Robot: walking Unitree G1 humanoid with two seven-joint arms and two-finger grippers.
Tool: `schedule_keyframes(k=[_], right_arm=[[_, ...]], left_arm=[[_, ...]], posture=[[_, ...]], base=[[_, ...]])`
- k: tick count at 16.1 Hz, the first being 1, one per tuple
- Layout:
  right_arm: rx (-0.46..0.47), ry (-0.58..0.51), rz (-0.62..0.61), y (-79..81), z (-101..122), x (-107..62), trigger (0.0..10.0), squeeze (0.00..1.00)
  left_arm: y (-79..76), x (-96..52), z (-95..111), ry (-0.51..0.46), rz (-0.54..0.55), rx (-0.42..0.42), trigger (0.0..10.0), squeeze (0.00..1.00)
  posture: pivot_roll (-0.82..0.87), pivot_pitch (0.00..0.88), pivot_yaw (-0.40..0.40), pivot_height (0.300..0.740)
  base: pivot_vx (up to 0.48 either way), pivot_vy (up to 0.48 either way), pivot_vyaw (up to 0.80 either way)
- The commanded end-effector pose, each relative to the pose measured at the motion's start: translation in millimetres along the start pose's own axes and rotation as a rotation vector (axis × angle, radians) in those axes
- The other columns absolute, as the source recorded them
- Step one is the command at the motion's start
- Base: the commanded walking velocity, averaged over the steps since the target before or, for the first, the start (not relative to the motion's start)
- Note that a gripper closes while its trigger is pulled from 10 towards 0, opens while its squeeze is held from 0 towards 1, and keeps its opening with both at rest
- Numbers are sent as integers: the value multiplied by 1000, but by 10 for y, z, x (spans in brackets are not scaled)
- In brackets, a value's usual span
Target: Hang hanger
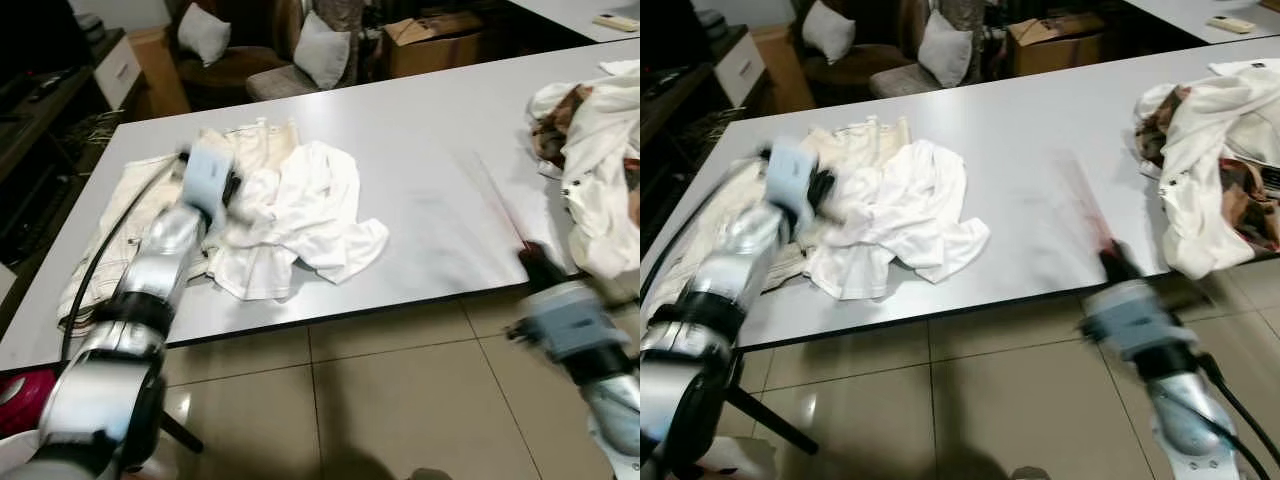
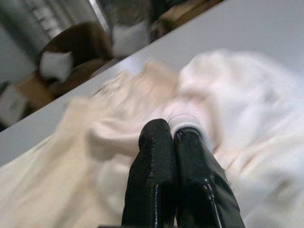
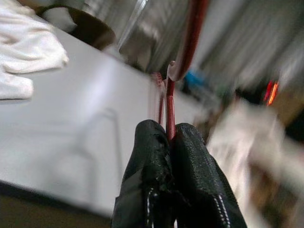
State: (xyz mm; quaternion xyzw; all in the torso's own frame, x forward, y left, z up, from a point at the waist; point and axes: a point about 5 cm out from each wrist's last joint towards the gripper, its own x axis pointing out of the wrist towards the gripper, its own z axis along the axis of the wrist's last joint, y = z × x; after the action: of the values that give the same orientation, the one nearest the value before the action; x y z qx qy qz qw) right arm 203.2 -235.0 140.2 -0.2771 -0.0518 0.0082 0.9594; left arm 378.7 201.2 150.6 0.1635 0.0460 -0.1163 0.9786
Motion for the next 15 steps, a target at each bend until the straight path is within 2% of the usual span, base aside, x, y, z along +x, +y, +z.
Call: schedule_keyframes(k=[1,2,4,5,6,7,8,9,10,11,12,13,14,15], right_arm=[[222,25,-26,-70,-46,30,10000,0],[294,26,-18,-87,-56,29,10000,0],[450,36,-23,-189,-92,-32,10000,0],[496,46,-18,-219,-109,-67,10000,0],[515,55,-4,-236,-123,-101,10000,0],[556,62,8,-247,-134,-125,10000,0],[616,84,-14,-269,-178,-149,10000,0],[650,103,-28,-281,-210,-166,10000,0],[650,136,-19,-252,-239,-190,10000,0],[654,159,12,-190,-244,-202,10000,0],[663,158,18,-172,-237,-200,10000,0],[678,144,26,-126,-204,-176,10000,0],[694,133,23,-93,-179,-145,10000,0],[719,124,13,-71,-159,-115,10000,0]], left_arm=[[283,-82,41,8,92,104,0,0],[346,-117,-7,35,109,156,0,0],[536,-187,-53,86,181,195,0,0],[607,-212,-67,112,197,234,0,0],[638,-231,-79,127,189,264,3255,0],[653,-245,-76,129,180,279,4353,0],[680,-248,-30,103,178,264,3098,0],[692,-243,7,86,172,241,0,0],[692,-237,14,94,160,255,0,0],[664,-233,-43,153,93,331,1804,0],[649,-237,-73,175,63,360,1804,0],[610,-249,-114,190,-1,431,2510,0],[587,-257,-126,189,-37,464,1882,0],[570,-254,-104,174,-58,465,5373,0]], posture=[[-242,0,147,740],[-242,0,147,740],[-242,0,141,740],[-245,0,142,740],[-248,0,144,740],[-250,0,148,740],[-254,0,153,740],[-258,0,156,740],[-261,0,159,740],[-264,0,161,740],[-265,0,162,740],[-266,0,165,740],[-268,0,167,740],[-268,0,165,740]], base=[[0,0,0],[0,0,0],[0,0,0],[0,0,0],[0,0,0],[0,0,0],[0,0,0],[0,0,0],[0,0,0],[0,0,0],[0,0,0],[0,0,0],[0,0,0],[0,0,0]])
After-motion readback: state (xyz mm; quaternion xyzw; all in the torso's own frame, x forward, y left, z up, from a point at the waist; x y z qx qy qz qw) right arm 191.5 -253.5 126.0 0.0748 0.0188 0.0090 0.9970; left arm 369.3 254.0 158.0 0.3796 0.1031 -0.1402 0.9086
